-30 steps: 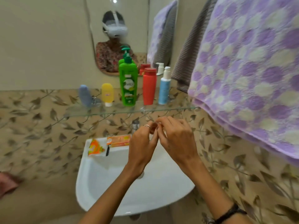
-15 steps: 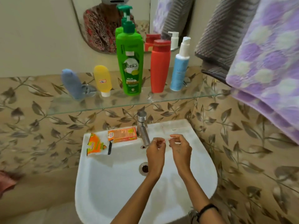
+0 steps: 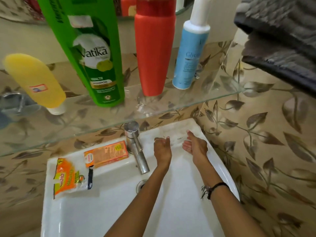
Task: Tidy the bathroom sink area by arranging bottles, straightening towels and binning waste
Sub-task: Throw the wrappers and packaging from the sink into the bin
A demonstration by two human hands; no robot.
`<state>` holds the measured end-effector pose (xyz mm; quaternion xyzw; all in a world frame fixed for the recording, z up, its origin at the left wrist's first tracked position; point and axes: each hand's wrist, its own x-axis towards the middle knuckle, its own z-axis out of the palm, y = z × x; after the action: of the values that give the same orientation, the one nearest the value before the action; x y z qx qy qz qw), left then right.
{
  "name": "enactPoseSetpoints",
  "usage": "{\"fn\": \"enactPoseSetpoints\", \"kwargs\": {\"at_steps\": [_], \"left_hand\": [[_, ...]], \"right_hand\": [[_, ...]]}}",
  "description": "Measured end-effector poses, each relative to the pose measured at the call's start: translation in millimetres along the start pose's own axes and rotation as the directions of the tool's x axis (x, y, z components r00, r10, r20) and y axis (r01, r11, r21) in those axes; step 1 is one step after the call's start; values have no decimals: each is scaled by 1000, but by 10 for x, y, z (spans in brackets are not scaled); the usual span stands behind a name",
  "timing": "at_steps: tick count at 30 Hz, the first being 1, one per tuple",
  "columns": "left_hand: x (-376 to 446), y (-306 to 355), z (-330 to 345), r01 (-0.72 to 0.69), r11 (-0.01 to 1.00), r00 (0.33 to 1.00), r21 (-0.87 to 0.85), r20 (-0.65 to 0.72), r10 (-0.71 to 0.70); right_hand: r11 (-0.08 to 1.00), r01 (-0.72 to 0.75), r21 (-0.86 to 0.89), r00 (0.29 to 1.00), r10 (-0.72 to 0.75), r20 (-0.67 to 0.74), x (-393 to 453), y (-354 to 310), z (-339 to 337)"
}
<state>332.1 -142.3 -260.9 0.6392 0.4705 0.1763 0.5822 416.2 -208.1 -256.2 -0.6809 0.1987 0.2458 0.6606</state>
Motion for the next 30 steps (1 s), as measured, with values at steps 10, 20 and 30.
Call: {"fn": "enactPoseSetpoints", "kwargs": {"at_steps": [10,20,30], "left_hand": [[-681,26,-244,-91,969,991,-229,76,111],[-2434,-410,-1127,-330,883,931,-333,-270,246],[-3453,-1437,-2443,-364,880,722,-306,-690,59]], "right_hand": [[979,51,197,998,-58,31,-523,110,-325],[951,178,253,909,-257,328,-2325,741,-1030],[997,77,14,727,-66,683,-3553,2017,-776]]}}
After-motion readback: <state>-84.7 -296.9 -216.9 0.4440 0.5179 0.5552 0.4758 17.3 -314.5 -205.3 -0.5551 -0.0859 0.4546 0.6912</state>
